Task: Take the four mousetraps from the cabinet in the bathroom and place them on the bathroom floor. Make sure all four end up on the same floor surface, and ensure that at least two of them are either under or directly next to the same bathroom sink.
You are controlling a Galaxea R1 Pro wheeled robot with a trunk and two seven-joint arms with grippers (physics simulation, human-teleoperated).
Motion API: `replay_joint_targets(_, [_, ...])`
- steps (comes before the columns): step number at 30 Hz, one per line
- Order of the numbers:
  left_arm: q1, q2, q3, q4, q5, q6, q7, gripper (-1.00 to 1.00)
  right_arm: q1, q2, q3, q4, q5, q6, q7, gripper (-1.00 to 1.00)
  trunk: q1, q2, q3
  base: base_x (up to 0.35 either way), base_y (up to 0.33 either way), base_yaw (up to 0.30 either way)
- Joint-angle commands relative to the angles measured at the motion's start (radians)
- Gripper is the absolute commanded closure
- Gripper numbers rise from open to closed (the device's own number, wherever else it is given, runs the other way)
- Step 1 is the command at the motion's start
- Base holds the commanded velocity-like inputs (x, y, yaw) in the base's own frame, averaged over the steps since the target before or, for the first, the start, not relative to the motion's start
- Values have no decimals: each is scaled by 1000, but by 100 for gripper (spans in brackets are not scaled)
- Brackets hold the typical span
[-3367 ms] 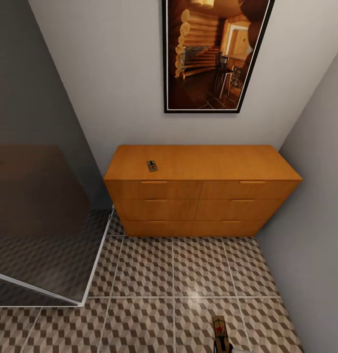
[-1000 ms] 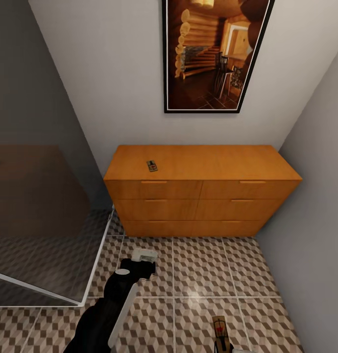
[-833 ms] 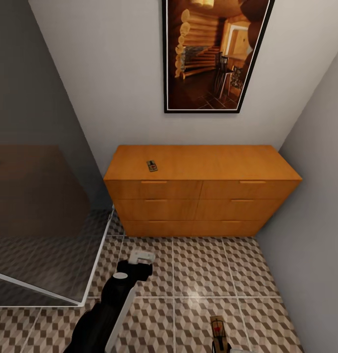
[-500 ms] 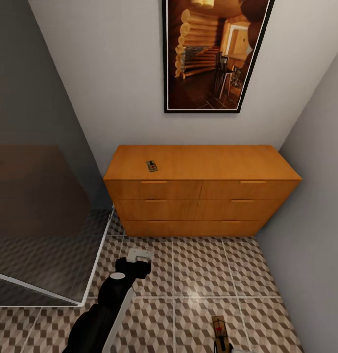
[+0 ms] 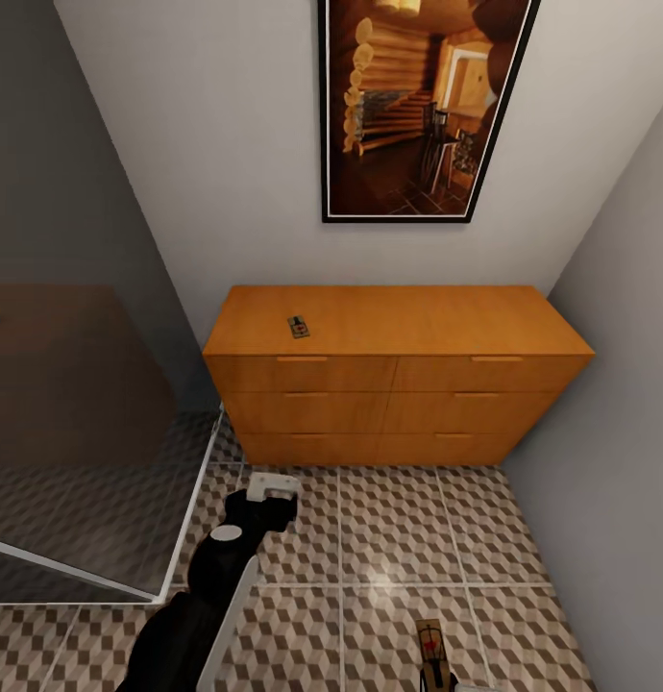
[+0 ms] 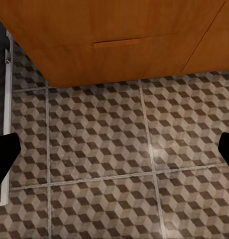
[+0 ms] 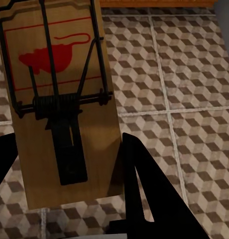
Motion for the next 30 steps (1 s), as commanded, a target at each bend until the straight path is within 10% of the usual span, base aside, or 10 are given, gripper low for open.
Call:
replay_joint_targets(1, [-3,-1,-1,-7,0,7,5,-100,-1,0,9,0,-8,-3,-3,100,1,-2,-2,4,0,0])
replay_joint_targets(14, [-69,-16,0,-41,5,70,8,-100,-1,0,9,1,-8,-2,-3,100,1,-2,-2,1,0,0])
replay_joint_targets(15, [-279,-16,0,-41,6,228,8,-100,-1,0,9,1,-8,-2,-3,100,1,-2,-2,0,0,0])
replay_joint_targets(17, [-351,-17,0,-40,10,248,8,-100,-1,0,9,1,-8,-2,-3,100,1,-2,-2,0,0,0])
replay_joint_targets(30, [-579,-18,1,91,15,264,9,-100,-1,0,9,1,-8,0,-3,100,1,-2,-2,0,0,0])
